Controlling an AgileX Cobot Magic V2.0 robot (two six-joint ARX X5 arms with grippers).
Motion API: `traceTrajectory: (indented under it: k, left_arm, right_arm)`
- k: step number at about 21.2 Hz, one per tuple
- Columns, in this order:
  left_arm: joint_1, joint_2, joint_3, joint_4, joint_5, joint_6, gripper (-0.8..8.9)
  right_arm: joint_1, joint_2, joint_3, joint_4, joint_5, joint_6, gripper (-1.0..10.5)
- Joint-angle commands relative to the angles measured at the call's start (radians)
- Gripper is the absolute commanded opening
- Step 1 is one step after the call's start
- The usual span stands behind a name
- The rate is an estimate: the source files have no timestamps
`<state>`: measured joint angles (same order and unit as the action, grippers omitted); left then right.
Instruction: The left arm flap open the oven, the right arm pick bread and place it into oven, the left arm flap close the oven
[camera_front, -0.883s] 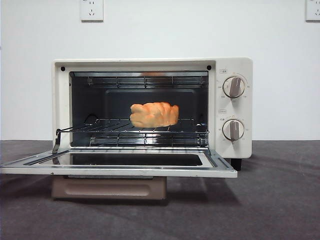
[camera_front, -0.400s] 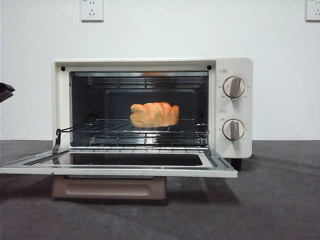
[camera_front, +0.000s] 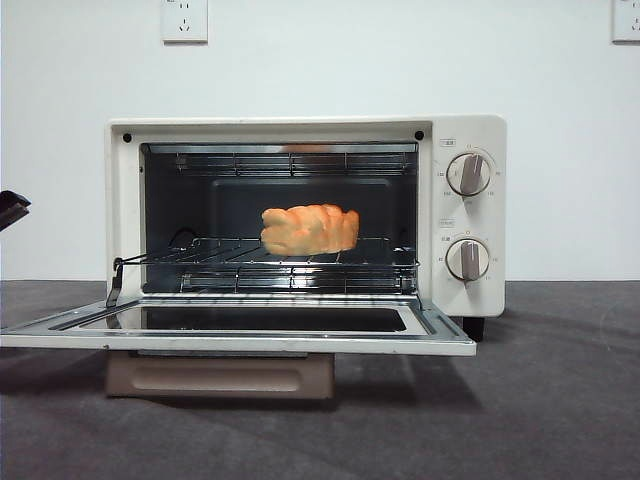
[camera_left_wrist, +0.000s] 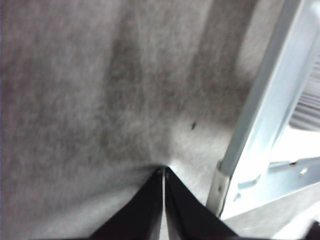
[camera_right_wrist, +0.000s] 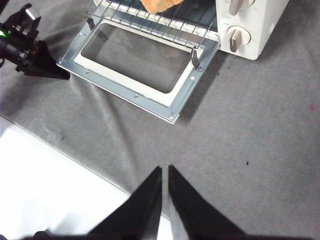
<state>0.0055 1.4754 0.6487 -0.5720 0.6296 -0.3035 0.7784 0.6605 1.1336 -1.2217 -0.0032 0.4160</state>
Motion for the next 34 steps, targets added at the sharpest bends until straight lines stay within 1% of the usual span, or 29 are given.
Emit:
traceTrajectory:
  k: [1, 5, 8, 15, 21, 28, 30, 34]
  left_arm:
    - [0.019, 0.023, 0.006, 0.027, -0.004, -0.008, 0.16]
    - [0.049, 0.023, 0.006, 0.034, 0.032, -0.012, 0.16]
    - [0.063, 0.023, 0.006, 0.058, 0.111, -0.024, 0.16]
    - [0.065, 0.023, 0.006, 0.068, 0.113, -0.027, 0.16]
    - [0.066, 0.023, 0.006, 0.080, 0.178, -0.032, 0.16]
    - [0.066, 0.019, 0.011, 0.158, 0.343, -0.101, 0.16]
    - [0.066, 0.013, 0.016, 0.178, 0.368, -0.119, 0.16]
    - [0.066, -0.016, 0.039, 0.222, 0.375, -0.176, 0.16]
  right_arm:
    - [0.010, 0.004, 0.009, 0.011, 0.004, 0.013, 0.2]
    - [0.010, 0.004, 0.009, 0.017, 0.004, 0.018, 0.2]
    - [0.010, 0.004, 0.009, 0.017, 0.004, 0.021, 0.2]
    - [0.010, 0.004, 0.009, 0.026, 0.004, 0.022, 0.2]
    - [0.010, 0.004, 0.009, 0.051, 0.004, 0.031, 0.2]
    - [0.010, 0.004, 0.009, 0.054, 0.003, 0.047, 0.2]
    - [0.010, 0.004, 0.009, 0.054, 0.003, 0.048, 0.2]
    - [0.010, 0.004, 0.009, 0.055, 0.003, 0.050, 0.2]
